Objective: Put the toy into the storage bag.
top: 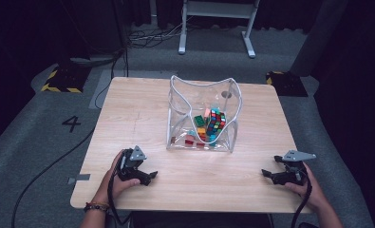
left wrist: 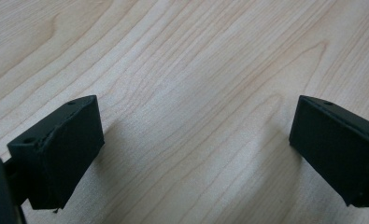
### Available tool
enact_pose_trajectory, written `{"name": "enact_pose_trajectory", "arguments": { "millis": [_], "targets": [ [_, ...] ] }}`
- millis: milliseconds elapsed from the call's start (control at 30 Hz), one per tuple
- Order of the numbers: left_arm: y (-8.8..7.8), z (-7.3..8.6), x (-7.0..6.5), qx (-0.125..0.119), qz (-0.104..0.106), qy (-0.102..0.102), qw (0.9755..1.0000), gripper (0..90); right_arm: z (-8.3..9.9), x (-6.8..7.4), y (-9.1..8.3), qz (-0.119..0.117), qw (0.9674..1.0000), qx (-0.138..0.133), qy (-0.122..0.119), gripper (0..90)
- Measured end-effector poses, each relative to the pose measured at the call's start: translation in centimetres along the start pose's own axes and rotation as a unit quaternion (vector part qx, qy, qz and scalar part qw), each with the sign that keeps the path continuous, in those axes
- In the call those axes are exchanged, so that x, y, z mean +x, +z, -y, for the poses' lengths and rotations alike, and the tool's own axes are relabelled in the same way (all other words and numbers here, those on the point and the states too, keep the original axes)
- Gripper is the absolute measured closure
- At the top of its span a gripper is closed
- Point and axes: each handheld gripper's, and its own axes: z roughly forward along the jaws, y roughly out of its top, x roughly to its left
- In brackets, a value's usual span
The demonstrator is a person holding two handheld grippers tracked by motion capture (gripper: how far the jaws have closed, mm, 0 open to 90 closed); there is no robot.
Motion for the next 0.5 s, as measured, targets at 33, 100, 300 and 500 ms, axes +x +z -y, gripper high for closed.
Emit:
{"name": "enact_pose_trajectory", "arguments": {
  "millis": [33, 100, 300, 500],
  "targets": [
    [0.0, 0.0, 0.0, 0.0, 0.0, 0.0, 1.0, 3.1, 0.0, 0.01, 0.0, 0.0, 1.0, 0.0, 0.0, 12.5],
    [0.0, 0.0, -0.01, 0.0, 0.0, 0.0, 1.0, 3.1, 0.0, 0.02, 0.0, 0.001, 1.0, 0.0, 0.001, 12.5],
    [-0.01, 0.0, -0.03, -0.001, -0.004, 0.001, 1.0, 3.1, 0.0, 0.05, 0.01, 0.002, 1.0, -0.001, 0.002, 12.5],
    [0.02, 0.0, 0.01, -0.001, 0.0, 0.001, 1.0, 3.1, 0.0, 0.05, 0.02, 0.002, 1.0, -0.001, 0.002, 12.5]
  ]
}}
